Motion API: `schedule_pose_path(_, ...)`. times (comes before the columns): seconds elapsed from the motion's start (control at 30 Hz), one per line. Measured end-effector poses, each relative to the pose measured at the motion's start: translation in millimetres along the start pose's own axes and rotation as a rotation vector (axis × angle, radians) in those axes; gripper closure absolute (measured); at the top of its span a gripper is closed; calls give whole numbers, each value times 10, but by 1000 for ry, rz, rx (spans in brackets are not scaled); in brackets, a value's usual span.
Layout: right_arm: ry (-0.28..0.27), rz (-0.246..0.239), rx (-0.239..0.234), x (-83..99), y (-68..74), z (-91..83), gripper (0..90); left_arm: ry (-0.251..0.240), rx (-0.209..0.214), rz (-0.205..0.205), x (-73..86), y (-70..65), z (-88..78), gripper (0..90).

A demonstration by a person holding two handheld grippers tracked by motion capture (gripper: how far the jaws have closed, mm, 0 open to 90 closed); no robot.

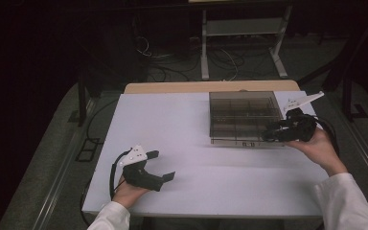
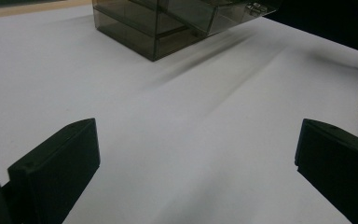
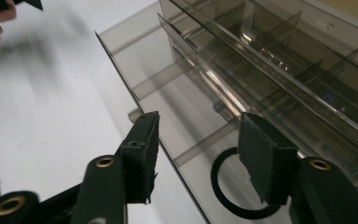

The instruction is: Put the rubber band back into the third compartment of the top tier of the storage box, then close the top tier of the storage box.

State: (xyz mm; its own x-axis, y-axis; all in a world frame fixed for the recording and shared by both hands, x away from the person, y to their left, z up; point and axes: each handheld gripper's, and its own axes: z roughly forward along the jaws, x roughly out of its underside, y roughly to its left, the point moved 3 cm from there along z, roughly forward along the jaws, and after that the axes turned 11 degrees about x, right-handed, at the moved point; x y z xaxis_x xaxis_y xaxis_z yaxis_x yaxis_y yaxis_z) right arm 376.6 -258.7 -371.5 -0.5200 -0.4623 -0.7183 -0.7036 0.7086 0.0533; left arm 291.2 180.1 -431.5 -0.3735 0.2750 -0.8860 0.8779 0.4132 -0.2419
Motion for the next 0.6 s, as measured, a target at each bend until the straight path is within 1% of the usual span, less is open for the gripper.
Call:
schedule_pose_path(0.1,-19,16,-15,-27,33,-30,456,0,-1,0,-1,-3,-3,0)
schedule_pose_path(0.23,-31,16,-28,-47,83,-55,448,-2,0,2,-3,-7,-4,0)
schedule_pose_path(0.33,-29,4,-31,-53,130,-68,445,-1,2,0,-1,0,0,0)
schedule_pose_path(0.6,-37,-34,-59,-84,273,-86,445,-1,0,0,-1,-2,0,0)
